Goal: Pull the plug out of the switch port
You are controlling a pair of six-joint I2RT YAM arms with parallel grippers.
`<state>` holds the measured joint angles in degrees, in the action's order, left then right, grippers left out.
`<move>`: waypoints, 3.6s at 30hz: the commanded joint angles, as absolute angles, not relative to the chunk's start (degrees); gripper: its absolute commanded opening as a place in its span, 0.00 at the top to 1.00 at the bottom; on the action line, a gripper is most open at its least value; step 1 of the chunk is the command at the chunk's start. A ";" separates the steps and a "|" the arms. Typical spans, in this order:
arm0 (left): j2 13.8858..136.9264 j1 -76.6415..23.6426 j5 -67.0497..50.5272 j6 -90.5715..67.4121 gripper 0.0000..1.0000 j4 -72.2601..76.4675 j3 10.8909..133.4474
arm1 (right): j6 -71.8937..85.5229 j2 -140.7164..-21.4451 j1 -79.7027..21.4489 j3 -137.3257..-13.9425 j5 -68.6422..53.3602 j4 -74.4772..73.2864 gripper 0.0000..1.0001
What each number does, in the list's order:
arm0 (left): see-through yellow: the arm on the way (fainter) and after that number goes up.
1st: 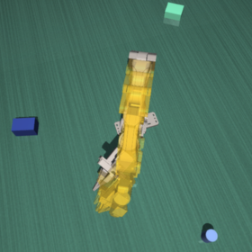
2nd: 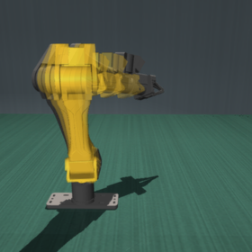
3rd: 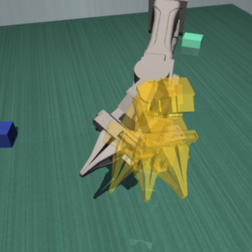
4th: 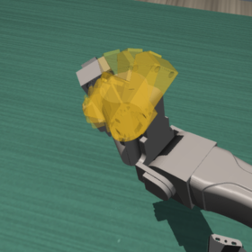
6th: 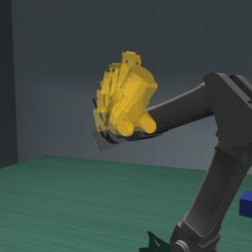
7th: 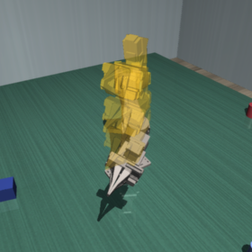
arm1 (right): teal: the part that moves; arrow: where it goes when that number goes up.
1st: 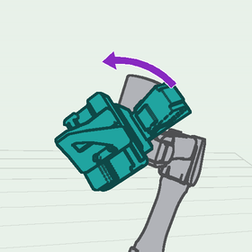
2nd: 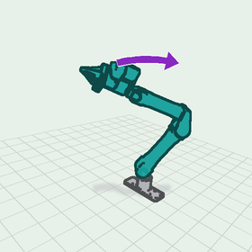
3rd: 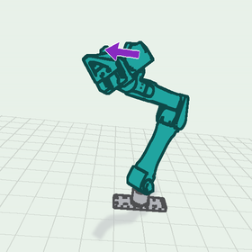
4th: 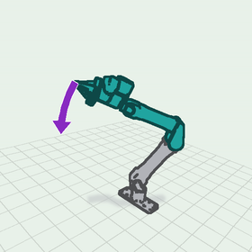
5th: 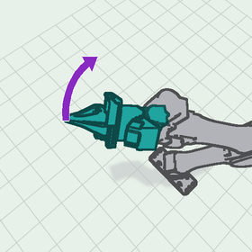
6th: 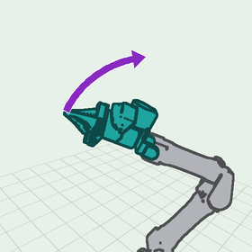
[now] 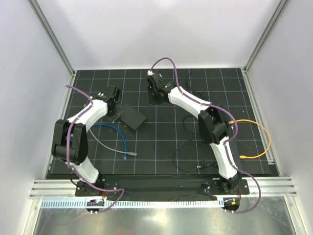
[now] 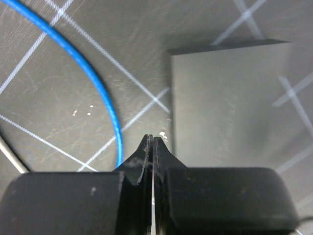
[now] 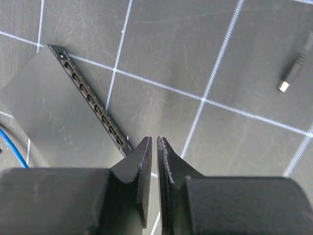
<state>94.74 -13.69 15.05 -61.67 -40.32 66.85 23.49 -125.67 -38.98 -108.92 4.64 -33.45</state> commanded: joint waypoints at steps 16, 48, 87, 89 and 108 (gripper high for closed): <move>101.07 -13.45 18.81 -65.13 1.00 -42.01 69.78 | 24.34 -134.39 -39.02 -115.14 -5.88 -32.62 0.85; 111.99 -9.67 5.81 -44.56 0.93 -44.04 103.10 | 35.69 -116.29 -45.53 -91.15 -4.93 -15.19 0.88; 106.08 -54.84 -32.43 -48.33 0.59 -1.85 78.12 | 50.98 -51.94 -13.55 -55.82 21.55 -75.24 0.01; 107.31 -55.80 -32.34 -49.04 0.60 -2.02 79.18 | 51.06 -51.51 -10.74 -54.23 19.78 -75.06 0.02; 97.65 -57.13 -33.04 -45.80 0.62 -8.52 73.13 | 58.33 -44.39 12.48 -43.07 15.64 -73.47 0.00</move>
